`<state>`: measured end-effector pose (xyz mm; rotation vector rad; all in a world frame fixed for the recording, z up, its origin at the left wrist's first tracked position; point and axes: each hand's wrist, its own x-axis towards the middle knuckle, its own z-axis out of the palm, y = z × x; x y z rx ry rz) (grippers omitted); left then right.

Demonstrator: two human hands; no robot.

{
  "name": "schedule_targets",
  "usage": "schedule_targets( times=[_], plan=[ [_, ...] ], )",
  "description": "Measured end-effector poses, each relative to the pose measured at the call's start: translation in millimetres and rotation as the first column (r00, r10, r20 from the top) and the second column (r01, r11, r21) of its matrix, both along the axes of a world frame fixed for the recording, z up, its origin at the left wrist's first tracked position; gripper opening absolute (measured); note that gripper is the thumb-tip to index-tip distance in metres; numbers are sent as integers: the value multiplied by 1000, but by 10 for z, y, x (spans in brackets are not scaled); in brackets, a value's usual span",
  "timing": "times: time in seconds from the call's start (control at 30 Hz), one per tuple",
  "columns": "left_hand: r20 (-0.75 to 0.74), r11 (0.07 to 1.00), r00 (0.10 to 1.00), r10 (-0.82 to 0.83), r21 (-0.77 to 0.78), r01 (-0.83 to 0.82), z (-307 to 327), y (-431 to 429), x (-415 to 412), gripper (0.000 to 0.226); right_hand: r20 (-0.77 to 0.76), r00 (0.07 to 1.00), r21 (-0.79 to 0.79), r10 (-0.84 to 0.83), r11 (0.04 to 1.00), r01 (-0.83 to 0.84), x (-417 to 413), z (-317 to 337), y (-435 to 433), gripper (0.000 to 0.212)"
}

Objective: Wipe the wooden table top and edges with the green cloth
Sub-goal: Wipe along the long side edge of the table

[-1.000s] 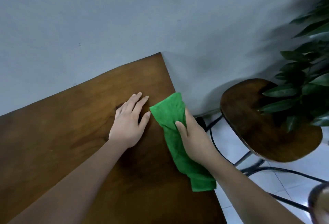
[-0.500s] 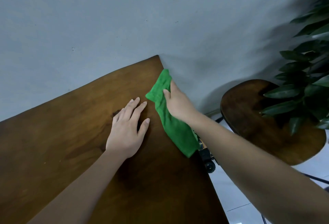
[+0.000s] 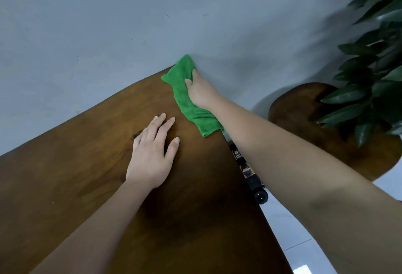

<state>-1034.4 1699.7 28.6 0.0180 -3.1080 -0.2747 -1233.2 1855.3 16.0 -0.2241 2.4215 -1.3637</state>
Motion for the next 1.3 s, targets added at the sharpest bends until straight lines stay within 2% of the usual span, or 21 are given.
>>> schedule_targets(
  times=[0.13, 0.43, 0.57, 0.73, 0.83, 1.0, 1.2, 1.3],
  plan=[
    [-8, 1000, 1000, -16, 15, 16, 16, 4, 32, 62, -8, 1000, -35, 9, 999, -9, 790, 35, 394, 57],
    [24, 999, 999, -32, 25, 31, 31, 17, 107, 66, 61, 998, -216, -12, 976, 25, 2811, -131, 1381, 62],
    [40, 998, 998, -50, 31, 48, 91, 157, 250, 68, 92, 996, -253, 5, 967, 19, 3383, -202, 1630, 63],
    [34, 982, 982, -187, 11, 187, 95, 322, 611, 62, 58, 998, -224, 36, 974, -22, 3065, -195, 1509, 65],
    [54, 978, 977, -207, -7, 208, 109, 385, 776, 64, 65, 997, -149, 35, 988, -25, 2654, -82, 1338, 66],
    [71, 969, 967, -246, 21, 245, 135, 419, 953, 66, 114, 993, -137, 11, 991, 4, 2276, 14, 1164, 66],
    [111, 927, 921, -374, 9, 375, 122, 327, 1285, 70, 71, 997, -118, -41, 992, 49, 2613, -10, 1251, 62],
    [109, 878, 873, -475, -8, 479, 93, 189, 1508, 68, 106, 990, -111, -91, 988, 103, 2982, 51, 1381, 55]
  ],
)
